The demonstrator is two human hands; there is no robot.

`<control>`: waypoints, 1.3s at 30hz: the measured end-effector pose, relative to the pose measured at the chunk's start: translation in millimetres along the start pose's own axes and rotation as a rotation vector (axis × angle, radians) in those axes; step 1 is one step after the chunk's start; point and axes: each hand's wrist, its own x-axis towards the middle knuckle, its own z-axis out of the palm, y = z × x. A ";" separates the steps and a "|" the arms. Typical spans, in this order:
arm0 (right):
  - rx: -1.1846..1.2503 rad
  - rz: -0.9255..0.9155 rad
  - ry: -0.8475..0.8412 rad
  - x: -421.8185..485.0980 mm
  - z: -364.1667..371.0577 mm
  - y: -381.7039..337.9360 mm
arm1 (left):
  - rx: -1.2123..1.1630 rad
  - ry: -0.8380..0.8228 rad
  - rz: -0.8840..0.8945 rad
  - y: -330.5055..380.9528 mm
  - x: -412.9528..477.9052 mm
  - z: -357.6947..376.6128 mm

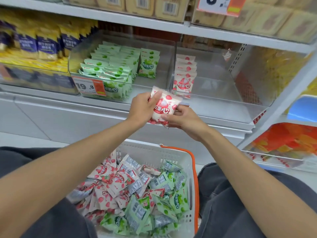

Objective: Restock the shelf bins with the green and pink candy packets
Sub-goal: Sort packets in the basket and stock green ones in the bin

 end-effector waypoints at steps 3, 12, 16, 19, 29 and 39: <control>0.049 -0.081 0.199 9.6 -20.4 -21.6 | -0.050 0.063 0.004 24.8 24.7 4.9; -0.475 0.024 0.442 71.5 -97.1 -56.8 | 0.374 0.076 0.126 17.0 82.7 17.0; -0.689 0.152 0.319 100.5 -96.1 -58.8 | 0.402 0.134 0.138 10.5 86.3 19.4; -0.783 0.250 0.279 111.8 -93.3 -59.1 | 0.422 0.159 0.168 8.4 85.6 20.1; -0.790 0.392 0.239 126.8 -87.2 -50.5 | 0.435 0.179 0.218 2.9 84.9 24.2; -0.839 0.270 0.449 106.0 -84.9 -57.4 | 0.299 0.172 0.242 2.6 77.8 21.3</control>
